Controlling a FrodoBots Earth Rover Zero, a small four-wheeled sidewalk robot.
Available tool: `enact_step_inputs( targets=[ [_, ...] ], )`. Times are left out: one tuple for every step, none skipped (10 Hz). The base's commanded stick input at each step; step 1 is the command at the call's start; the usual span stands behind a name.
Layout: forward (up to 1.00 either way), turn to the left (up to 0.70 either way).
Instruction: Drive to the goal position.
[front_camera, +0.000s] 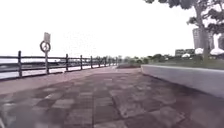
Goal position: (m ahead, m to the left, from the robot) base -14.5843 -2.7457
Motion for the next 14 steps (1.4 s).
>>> enact_step_inputs(
  targets=[
    [1.00,0.00],
    [1.00,0.00],
    [1.00,0.00],
    [1.00,0.00],
    [1.00,0.00],
    [1.00,0.01],
    [1.00,0.20],
    [1.00,0.37],
    [1.00,0.29],
    [1.00,0.00],
    [1.00,0.00],
    [1.00,0.00],
    [1.00,0.00],
    [1.00,0.00]
  ],
)
